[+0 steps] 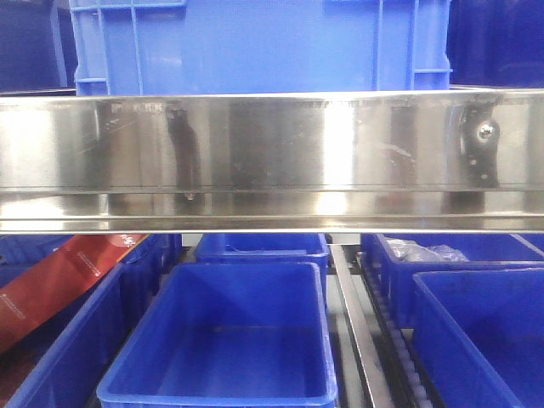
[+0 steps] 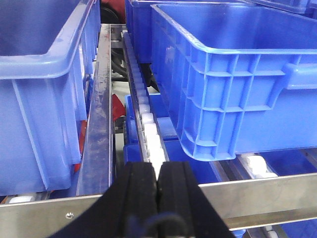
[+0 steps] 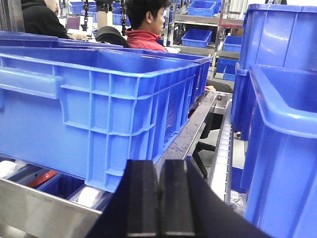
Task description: Place cylindrical capacitor in blue bin on shelf
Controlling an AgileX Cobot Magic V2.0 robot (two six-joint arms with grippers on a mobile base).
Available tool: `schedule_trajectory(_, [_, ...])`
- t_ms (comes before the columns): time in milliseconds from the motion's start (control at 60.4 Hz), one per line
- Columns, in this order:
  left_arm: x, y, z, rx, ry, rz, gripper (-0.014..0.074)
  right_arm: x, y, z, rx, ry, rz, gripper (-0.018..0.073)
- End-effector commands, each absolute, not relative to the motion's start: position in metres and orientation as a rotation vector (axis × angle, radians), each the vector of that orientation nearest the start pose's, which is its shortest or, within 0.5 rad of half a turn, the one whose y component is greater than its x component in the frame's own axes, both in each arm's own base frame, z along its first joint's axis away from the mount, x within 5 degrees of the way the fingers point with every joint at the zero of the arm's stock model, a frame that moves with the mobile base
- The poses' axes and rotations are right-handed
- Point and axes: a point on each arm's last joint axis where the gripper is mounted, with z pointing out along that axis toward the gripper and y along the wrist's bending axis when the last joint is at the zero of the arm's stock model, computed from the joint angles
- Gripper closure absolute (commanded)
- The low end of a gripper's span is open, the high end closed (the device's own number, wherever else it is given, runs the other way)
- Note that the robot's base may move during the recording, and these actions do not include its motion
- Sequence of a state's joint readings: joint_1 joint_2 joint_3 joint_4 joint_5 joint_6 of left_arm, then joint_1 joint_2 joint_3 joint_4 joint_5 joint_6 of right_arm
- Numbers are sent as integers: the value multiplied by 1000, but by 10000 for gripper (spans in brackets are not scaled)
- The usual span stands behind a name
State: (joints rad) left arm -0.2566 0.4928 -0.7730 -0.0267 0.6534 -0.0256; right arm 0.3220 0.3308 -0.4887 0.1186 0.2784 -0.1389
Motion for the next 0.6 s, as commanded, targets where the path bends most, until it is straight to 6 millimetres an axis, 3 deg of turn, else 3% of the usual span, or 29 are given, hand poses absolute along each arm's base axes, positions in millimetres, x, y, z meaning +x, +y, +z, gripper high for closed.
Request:
schedule_trajectory(0, [79, -22, 377, 193, 1829, -237, 708, 68, 25, 332, -294, 1552, 252, 727])
schedule_trajectory(348, [72, -16, 373, 192, 1785, -165, 708, 68, 25, 332, -294, 1552, 252, 727])
schedule_trajectory(464, [60, -10, 356, 135, 1707, -129, 708, 68, 25, 332, -294, 1552, 252, 727])
schedule_trajectory(580, [50, -5, 327, 80, 1628, -87, 708, 68, 25, 332, -294, 1552, 252, 727])
